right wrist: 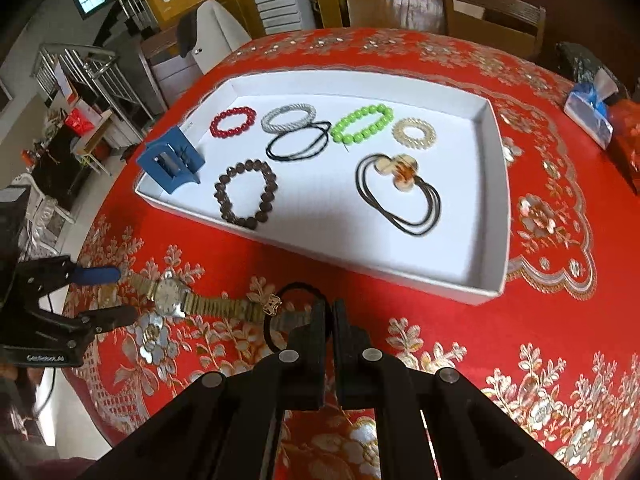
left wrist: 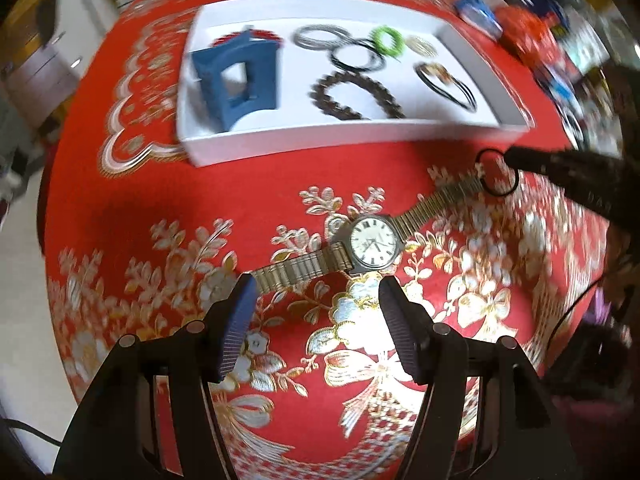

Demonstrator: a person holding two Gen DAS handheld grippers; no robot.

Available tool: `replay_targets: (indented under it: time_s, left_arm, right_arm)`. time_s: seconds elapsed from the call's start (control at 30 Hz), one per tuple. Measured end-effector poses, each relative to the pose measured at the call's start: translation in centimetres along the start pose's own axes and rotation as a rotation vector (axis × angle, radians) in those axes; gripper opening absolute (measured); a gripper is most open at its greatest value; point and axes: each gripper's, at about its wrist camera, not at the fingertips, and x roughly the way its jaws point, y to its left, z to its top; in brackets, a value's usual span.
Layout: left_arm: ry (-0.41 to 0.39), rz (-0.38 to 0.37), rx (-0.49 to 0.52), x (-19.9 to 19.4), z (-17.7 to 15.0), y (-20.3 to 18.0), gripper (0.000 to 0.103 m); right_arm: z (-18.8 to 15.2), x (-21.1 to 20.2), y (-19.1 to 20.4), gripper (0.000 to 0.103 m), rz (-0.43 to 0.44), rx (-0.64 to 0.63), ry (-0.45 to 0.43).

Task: Organize jewelry
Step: 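Grasp the black hair tie with the right tool while the left tool grasps the watch band, then carry the watch and black hair tie over the tray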

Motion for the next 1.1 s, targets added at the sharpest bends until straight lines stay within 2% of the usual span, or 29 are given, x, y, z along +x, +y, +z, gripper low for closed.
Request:
replay_targets:
  time_s: [0.17, 0.3, 0.43, 0.47, 0.53, 0.6, 0.67, 0.83, 0.93, 1.1]
  left_arm:
    - [-0.009, 0.003, 0.153, 0.7, 1.2, -1.2, 0.063]
    - [0.027, 0.030, 0.287, 1.8, 1.4, -2.1, 0.063]
    - [0.047, 0.026, 0.375, 2.6, 1.2, -2.3, 0.063]
    - [0.031, 0.024, 0.399, 2.7, 1.3, -2.5, 0.061]
    - [0.019, 0.010, 0.424, 2.7, 1.5, -2.8, 0.050]
    - [0.017, 0.003, 0.424, 2.7, 1.9, -2.9, 0.027]
    - [0.022, -0.004, 0.404, 2.8, 2.4, -2.7, 0.015]
    - [0.029, -0.012, 0.399, 2.7, 2.2, -2.5, 0.014]
    - [0.016, -0.040, 0.344, 2.3, 1.5, -2.4, 0.014]
    - [-0.027, -0.040, 0.253, 1.7, 0.4, -3.0, 0.014]
  right_arm:
    - [-1.3, -0.3, -1.3, 0.003, 0.015, 0.038, 0.014]
    - [-2.2, -0.7, -2.0, 0.003, 0.026, 0.057, 0.016]
    - [-2.7, -0.8, -2.5, 0.003, 0.030, 0.074, 0.021]
    - [-2.8, -0.8, -2.7, 0.003, 0.028, 0.080, 0.023]
    - [-2.9, -0.8, -2.9, 0.003, 0.034, 0.092, 0.024]
    - [-3.0, -0.7, -3.0, 0.003, 0.039, 0.097, 0.025]
    - [-2.9, -0.8, -3.0, 0.003, 0.039, 0.097, 0.026]
    - [-2.7, -0.9, -2.9, 0.003, 0.048, 0.095, 0.019]
    - [-2.6, -0.9, -2.9, 0.003, 0.058, 0.103, 0.020]
    - [-2.4, -1.6, -2.6, 0.003, 0.072, 0.095, -0.001]
